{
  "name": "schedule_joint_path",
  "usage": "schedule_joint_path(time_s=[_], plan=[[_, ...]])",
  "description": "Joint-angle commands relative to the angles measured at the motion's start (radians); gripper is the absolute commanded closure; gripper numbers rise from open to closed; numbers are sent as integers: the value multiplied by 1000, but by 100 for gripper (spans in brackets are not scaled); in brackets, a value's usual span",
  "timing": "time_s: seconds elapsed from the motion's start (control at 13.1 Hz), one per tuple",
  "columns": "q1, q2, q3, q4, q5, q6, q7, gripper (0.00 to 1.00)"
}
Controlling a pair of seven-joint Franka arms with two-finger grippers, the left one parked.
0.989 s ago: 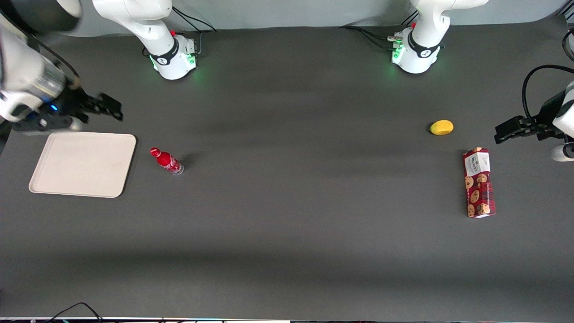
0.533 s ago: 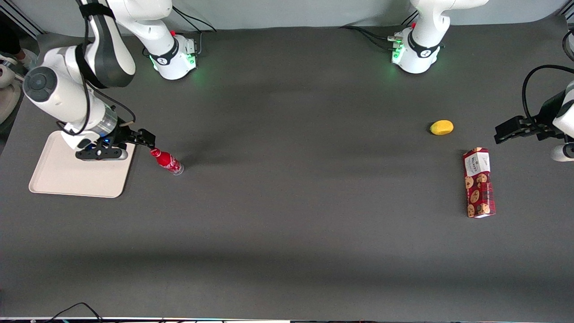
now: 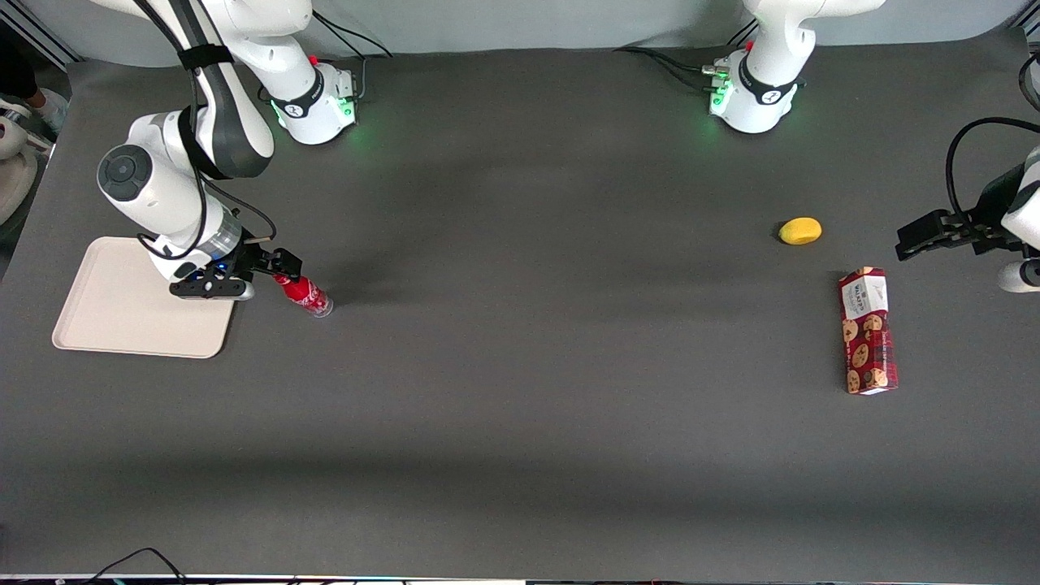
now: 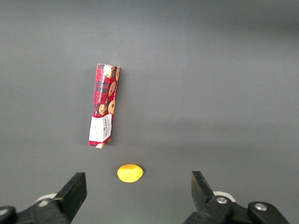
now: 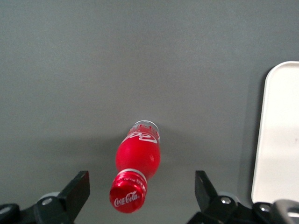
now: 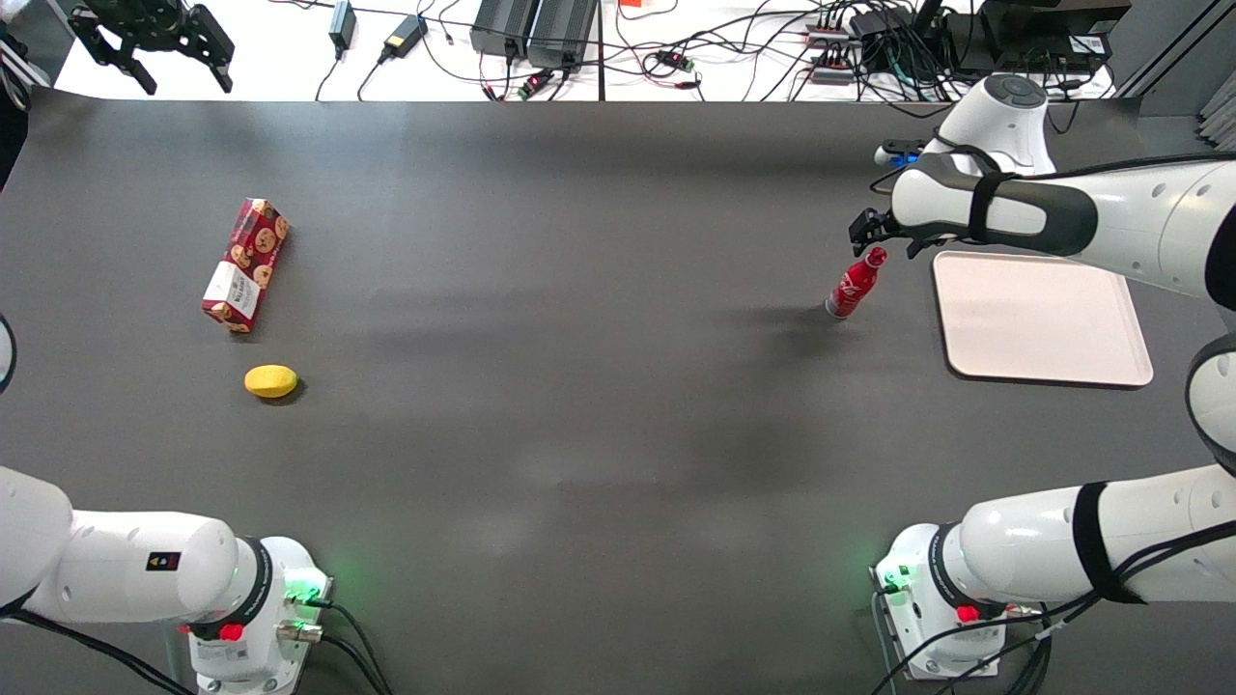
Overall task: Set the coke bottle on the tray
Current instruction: 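Lower the open right gripper around the bottle neck and close it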
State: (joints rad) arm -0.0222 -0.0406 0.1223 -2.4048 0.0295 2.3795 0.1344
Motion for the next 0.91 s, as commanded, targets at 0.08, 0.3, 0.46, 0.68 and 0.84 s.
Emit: schedule_joint_path(time_s=[0.08,0.3,0.46,0.68,0.84], plan=[[8,-12,3,-40,-7,49,34,41],[10,-10,13,-40,-7,46,34,97],[10,-16,19,-39,-7,43,34,100],[10,-53,34,-25,-7,8,34,100],[8,-112,40,50,-7,-139,21,100]])
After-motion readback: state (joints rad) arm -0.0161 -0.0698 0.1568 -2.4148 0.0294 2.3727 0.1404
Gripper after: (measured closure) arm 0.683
